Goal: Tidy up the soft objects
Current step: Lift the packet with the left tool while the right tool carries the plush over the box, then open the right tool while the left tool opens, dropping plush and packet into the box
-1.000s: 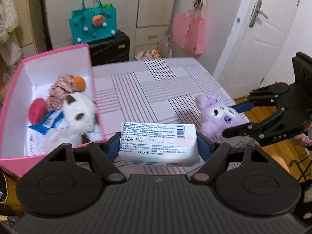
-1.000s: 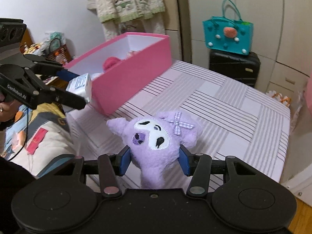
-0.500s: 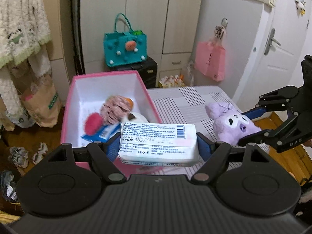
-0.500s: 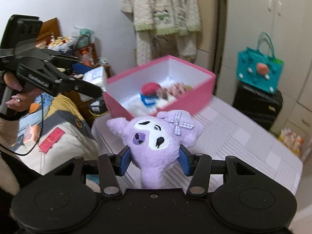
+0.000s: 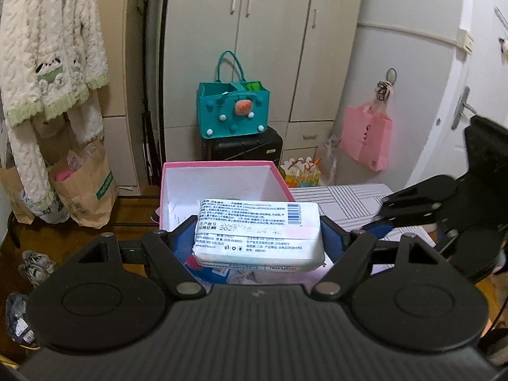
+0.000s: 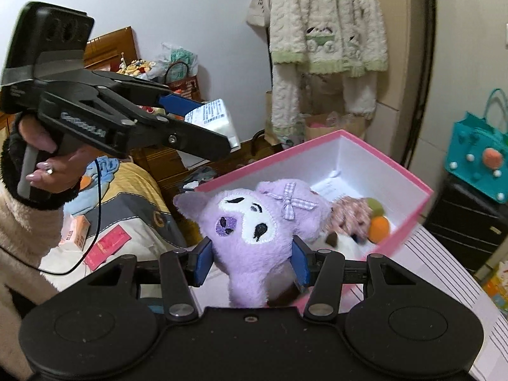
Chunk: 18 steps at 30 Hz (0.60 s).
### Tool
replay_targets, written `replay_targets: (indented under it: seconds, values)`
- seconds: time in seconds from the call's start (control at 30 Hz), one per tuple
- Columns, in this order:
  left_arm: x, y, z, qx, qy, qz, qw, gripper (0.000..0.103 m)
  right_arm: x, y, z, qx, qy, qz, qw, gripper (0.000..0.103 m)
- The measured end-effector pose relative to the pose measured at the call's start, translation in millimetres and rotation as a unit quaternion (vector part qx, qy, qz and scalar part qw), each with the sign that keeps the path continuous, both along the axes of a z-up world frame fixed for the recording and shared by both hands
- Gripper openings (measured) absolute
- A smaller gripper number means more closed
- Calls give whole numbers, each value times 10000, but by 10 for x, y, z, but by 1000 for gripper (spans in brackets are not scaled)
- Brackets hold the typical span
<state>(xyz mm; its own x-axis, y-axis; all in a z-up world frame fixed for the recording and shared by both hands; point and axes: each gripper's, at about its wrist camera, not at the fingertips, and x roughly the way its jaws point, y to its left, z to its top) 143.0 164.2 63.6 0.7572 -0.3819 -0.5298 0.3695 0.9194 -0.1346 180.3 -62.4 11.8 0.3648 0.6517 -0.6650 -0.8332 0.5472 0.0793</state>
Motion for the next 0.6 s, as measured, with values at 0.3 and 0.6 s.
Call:
replay_targets:
  seconds: [0.3,0.6]
  values:
    - [436,153,-218,-353,408,69,9985,78,517,455,-407,-398,379,267,9981,56]
    - [744,122,-442,-309,714,17,9970,78,736,614,-742,-1076,746,495,9902,58]
